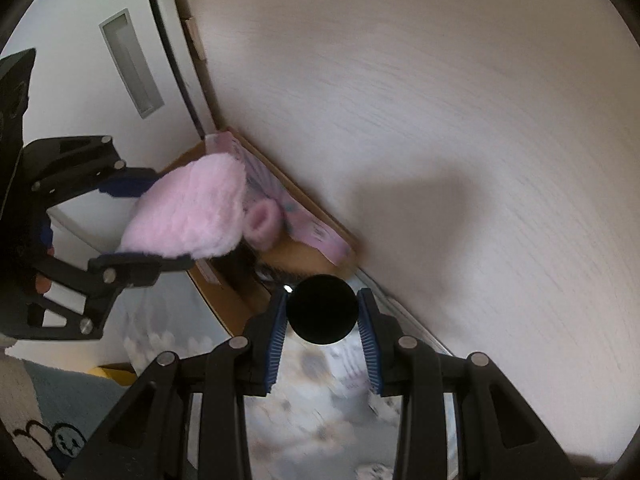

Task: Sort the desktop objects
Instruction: 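Carry the pink fluffy item and black round item over the cardboard box, then open both tools to drop the pink item and black item into the box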

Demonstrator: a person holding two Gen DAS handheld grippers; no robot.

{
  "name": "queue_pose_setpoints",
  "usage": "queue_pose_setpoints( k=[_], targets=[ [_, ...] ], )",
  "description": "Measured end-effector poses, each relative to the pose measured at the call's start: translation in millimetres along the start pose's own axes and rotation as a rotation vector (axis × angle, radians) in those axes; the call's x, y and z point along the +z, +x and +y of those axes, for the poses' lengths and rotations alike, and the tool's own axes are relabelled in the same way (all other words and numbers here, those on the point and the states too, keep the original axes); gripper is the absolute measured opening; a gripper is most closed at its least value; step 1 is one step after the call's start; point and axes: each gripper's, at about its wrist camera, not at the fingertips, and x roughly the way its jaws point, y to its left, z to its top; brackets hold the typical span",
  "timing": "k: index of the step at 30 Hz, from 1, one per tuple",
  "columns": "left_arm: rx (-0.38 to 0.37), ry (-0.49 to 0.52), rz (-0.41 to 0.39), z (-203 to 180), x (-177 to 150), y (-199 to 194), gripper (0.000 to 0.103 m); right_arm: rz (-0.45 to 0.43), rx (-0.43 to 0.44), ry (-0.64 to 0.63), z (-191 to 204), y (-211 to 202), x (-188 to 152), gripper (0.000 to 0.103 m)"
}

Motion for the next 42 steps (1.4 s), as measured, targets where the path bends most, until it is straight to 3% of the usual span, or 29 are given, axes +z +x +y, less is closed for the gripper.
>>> queue_pose_setpoints(
  k=[5, 10, 18, 29, 30, 33, 36, 38, 40, 42],
  targets=[
    [0.071, -0.050, 0.071, 62.0, -14.3, 18.3, 0.040, 0.023, 0.044, -0.015, 21.7, 35.8, 25.4, 0.032],
    [0.087, -0.104, 0.118, 108.0, -30.9, 38.3, 0.040, 0.079, 0.075, -0.022, 38.2, 83.7, 37.2, 0.032],
    [0.047, -0.159, 0.189, 128.6, -54.5, 79.6, 0.040, 0.141, 0.032, 0.085, 40.3, 154.0, 42.1, 0.032],
    [0.018, -0.171, 0.203, 141.9, -71.0, 98.2, 0.040, 0.172, 0.047, 0.118, 34.9, 184.6, 43.8, 0.032],
    [0.008, -0.168, 0.203, 140.0, -69.9, 98.5, 0.046, 0.173, 0.057, 0.123, 34.6, 186.2, 43.7, 0.034],
    [0.053, -0.173, 0.197, 136.9, -67.3, 93.7, 0.101, 0.170, 0.039, 0.130, 33.9, 183.4, 42.2, 0.063],
    [0.065, -0.209, 0.142, 143.1, -63.1, 77.3, 0.103, 0.142, 0.023, 0.159, 29.8, 168.0, 36.2, 0.082],
    [0.049, -0.246, 0.135, 147.8, -61.5, 71.1, 0.103, 0.102, 0.037, 0.204, 24.8, 154.3, 29.0, 0.085],
    [0.013, -0.285, 0.093, 151.0, -60.0, 58.4, 0.103, 0.064, 0.064, 0.254, 19.7, 140.4, 19.5, 0.103],
    [-0.006, -0.325, 0.060, 151.9, -59.0, 47.9, 0.103, 0.053, 0.093, 0.293, 16.3, 130.2, 12.6, 0.103]
  ],
)
